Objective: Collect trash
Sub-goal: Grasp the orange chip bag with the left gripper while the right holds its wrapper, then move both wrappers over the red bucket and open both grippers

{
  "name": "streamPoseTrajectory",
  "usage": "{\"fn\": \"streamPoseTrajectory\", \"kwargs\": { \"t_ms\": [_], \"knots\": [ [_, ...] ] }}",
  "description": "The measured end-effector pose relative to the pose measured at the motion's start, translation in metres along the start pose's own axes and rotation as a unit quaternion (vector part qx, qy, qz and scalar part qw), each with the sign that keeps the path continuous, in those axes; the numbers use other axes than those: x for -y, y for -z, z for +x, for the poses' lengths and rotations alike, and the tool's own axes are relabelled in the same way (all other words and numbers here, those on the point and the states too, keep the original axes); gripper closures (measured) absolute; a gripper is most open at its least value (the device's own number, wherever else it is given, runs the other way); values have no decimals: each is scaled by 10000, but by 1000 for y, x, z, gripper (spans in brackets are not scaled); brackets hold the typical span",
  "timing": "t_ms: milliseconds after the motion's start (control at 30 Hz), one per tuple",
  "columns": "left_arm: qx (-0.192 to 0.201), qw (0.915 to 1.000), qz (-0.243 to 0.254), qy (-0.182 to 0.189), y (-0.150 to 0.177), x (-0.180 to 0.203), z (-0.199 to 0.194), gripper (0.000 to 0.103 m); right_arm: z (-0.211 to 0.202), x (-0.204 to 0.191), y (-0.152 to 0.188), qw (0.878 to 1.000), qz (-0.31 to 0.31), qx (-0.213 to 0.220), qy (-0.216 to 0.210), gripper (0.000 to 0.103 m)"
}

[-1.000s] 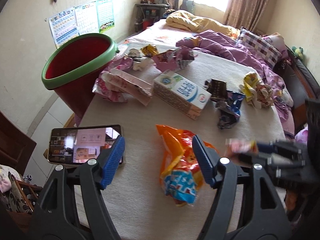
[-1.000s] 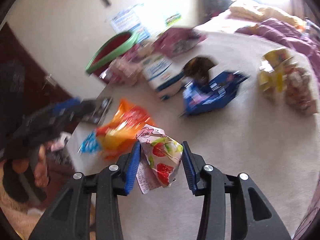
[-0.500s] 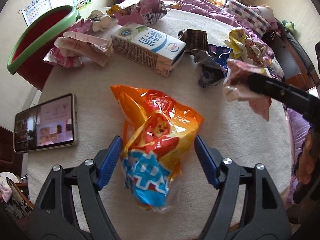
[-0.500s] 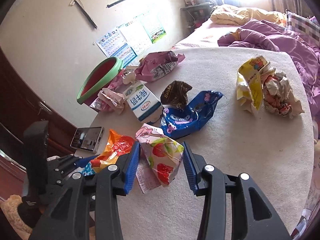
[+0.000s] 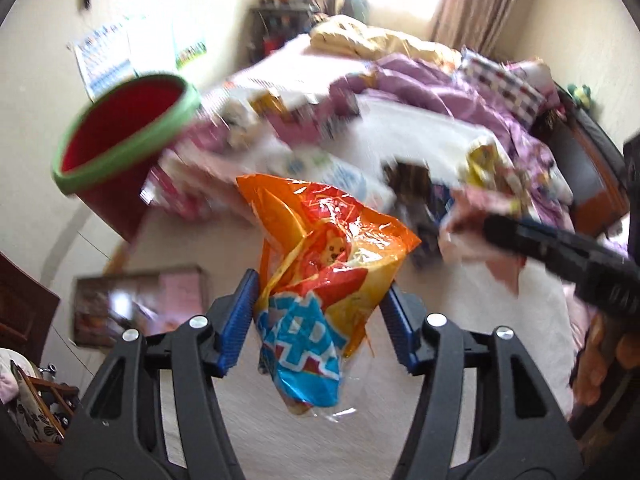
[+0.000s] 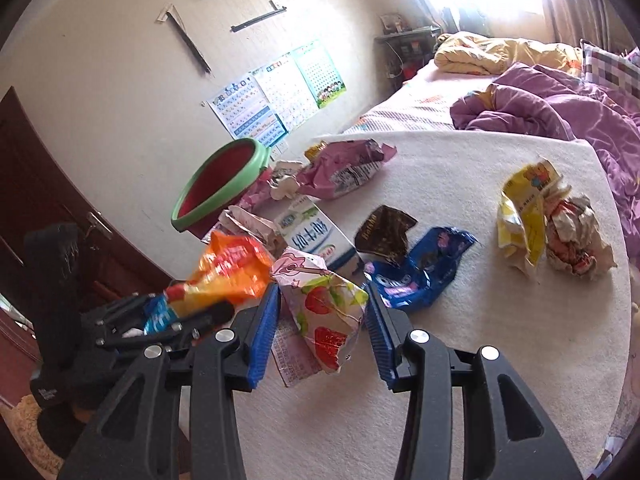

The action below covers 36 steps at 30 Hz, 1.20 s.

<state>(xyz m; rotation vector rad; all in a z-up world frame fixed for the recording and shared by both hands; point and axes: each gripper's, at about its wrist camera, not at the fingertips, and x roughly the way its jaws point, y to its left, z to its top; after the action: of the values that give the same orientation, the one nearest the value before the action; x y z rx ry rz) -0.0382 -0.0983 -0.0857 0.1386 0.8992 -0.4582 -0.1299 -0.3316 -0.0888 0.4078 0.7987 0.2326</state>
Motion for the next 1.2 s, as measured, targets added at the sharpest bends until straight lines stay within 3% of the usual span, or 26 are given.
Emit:
{"fn": "streamPoseTrajectory", "kwargs": {
  "t_ms": [200,400,700,1200],
  "knots": [
    [618,9975,-162,-298,-29,-20,-25,45,6,-24,-17,9995,-170,276,-65,61],
    [912,9941,-284,-510,-36,-40,-41,45,12,-50,-32,9977,-457,482,-144,61],
    [1041,9911,-420,-716,-43,-76,-42,45,35,-70,-40,9982,-450,386,-135,61],
    [1020,9927,-232,-594,-54,-146,-30,45,87,-124,-55,9983,-184,514,225,59]
  ]
}}
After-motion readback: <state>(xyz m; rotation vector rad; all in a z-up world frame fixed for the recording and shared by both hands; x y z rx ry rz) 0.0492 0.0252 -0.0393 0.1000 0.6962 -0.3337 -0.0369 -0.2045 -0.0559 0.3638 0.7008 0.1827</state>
